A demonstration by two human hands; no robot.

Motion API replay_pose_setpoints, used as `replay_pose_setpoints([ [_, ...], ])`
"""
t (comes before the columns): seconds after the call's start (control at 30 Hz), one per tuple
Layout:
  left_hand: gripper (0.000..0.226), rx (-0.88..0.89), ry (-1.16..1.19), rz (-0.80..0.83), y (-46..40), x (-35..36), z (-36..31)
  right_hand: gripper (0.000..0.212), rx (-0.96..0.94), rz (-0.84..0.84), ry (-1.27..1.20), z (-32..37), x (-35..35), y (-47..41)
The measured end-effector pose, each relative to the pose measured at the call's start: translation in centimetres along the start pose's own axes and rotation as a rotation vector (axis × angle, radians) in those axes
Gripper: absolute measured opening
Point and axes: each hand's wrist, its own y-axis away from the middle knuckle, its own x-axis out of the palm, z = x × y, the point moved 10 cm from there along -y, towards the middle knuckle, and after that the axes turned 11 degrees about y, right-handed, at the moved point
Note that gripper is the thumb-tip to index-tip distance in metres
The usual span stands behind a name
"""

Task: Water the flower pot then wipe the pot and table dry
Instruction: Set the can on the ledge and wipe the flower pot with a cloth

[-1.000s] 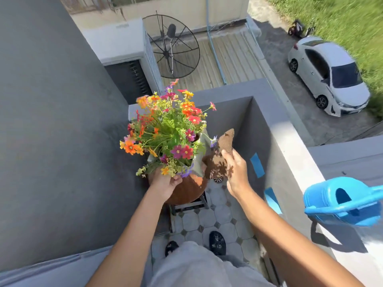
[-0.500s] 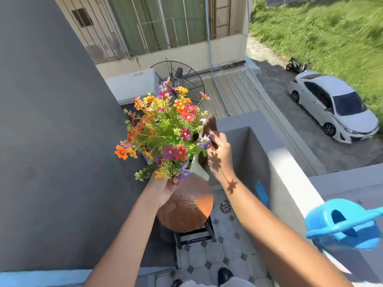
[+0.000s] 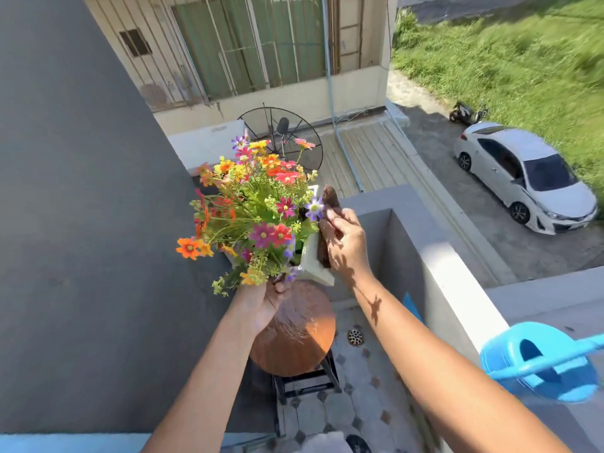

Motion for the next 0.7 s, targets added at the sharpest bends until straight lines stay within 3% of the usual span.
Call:
replay_pose_setpoints([
  [0.07,0.058,-0.009,0.021,0.025,0.4,0.4,0.1,0.020,0.067,-0.081,0.169,-2.5,-1.6,-1.7],
  [0.13,0.051,-0.026,0.050,0.034,0.6,0.5,0.0,0.030,0.095,-0.107,0.274,-4.3,-2.7,-1.9],
  [0.27,0.028,-0.026,0.040,0.040,0.0,0.5,-0.3,0.021,0.083,-0.019,0.227,-4.1,-1.8,1.2],
  [0.43,0.031,-0.008,0.023,0.013,-0.5,0.2,-0.5,0.023,0.080,0.074,-0.015,-2.4,-0.6,4.5],
  [0.7,0.034,0.048,-0.060,-0.124,-0.3,0.0,-0.4,0.023,0.096,0.065,-0.125,0.7,0.5,5.9],
])
